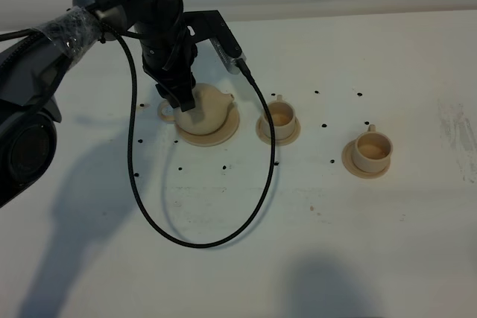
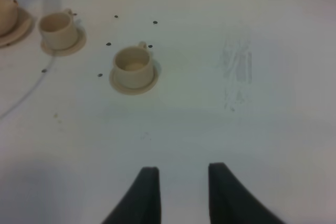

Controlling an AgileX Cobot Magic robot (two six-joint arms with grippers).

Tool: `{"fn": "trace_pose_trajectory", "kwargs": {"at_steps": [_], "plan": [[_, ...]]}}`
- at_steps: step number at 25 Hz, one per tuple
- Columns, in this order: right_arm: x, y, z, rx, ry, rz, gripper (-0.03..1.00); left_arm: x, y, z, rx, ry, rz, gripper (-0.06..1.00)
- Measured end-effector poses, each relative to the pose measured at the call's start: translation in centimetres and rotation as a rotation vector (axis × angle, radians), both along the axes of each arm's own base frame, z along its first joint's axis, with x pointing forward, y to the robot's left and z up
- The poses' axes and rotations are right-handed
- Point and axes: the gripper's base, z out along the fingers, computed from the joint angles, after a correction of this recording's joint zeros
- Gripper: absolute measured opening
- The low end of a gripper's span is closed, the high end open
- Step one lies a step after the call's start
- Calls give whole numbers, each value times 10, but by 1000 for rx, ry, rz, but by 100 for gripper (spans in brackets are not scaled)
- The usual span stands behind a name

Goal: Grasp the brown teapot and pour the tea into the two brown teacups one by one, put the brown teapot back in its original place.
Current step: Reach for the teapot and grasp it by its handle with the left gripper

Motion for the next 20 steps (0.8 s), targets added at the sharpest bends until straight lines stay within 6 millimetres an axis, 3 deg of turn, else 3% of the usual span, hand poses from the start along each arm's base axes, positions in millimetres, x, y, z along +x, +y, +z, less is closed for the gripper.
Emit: {"fn": "trace_pose_trajectory", "kwargs": {"at_steps": [20], "plan": [[0, 0, 0, 0, 0, 0, 22, -8, 13, -4, 58, 38, -71, 36]]}}
